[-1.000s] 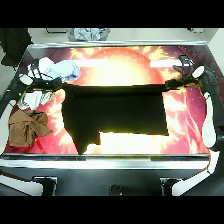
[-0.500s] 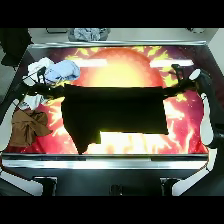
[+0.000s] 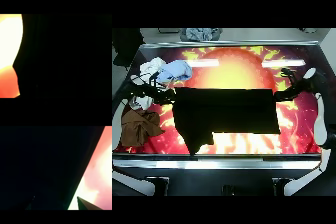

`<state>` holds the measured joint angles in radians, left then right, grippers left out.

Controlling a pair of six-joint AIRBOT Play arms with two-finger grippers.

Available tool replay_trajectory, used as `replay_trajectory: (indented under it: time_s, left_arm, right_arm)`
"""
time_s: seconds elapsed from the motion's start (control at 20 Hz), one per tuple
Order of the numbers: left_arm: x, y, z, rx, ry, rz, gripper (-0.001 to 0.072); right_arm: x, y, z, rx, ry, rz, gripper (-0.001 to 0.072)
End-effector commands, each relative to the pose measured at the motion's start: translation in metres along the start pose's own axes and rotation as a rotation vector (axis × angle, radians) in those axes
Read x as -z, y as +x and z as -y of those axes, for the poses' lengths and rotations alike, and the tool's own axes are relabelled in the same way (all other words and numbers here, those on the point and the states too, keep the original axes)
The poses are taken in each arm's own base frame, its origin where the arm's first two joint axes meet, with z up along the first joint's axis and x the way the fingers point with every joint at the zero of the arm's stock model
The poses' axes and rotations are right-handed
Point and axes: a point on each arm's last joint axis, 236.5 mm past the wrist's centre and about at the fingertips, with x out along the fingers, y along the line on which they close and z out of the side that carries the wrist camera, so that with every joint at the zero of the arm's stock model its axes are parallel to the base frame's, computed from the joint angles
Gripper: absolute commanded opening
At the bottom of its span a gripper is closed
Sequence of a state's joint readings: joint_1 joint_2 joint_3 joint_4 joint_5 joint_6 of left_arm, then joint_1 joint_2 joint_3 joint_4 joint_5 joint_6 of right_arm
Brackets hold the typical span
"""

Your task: Fold the shirts.

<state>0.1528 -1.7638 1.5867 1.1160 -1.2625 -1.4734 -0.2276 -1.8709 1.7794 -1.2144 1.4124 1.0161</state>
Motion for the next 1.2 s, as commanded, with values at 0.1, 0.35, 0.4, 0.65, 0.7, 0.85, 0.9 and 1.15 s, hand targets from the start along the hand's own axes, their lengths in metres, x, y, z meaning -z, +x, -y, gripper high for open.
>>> replay_trajectory:
  time_s: [0.1, 0.35, 0.4, 0.65, 0.7, 0.85, 0.9, 1.15]
  left_arm:
    - [0.067, -0.041, -0.014, 0.017, -0.004, -0.154, 0.0551]
    - [0.212, 0.005, -0.026, 0.052, -0.058, -0.282, 0.055]
    - [0.222, 0.011, -0.025, 0.062, -0.087, -0.252, 0.055]
    - [0.238, 0.031, 0.002, 0.184, -0.16, -0.216, 0.054]
    - [0.241, 0.033, 0.006, 0.183, -0.146, -0.225, 0.054]
    - [0.234, 0.043, 0.02, 0.181, -0.136, -0.191, 0.054]
    - [0.23, 0.046, 0.026, 0.182, -0.139, -0.169, 0.0539]
    - [0.224, 0.052, 0.032, 0.166, -0.141, -0.136, 0.0032]
  right_arm:
    - [0.077, -0.065, 0.016, -0.064, 0.111, -0.134, 0.0604]
    - [0.14, -0.035, -0.009, -0.151, 0.129, -0.224, 0.0604]
    - [0.143, -0.032, -0.009, -0.141, 0.135, -0.215, 0.0605]
    - [0.147, -0.029, -0.01, -0.124, 0.14, -0.204, 0.0607]
    - [0.149, -0.029, -0.01, -0.125, 0.14, -0.209, 0.0607]
    - [0.157, -0.022, -0.012, -0.136, 0.139, -0.227, 0.0608]
    - [0.161, -0.017, -0.013, -0.143, 0.144, -0.235, 0.0608]
    - [0.18, 0.001, -0.028, -0.207, 0.16, -0.269, 0.0615]
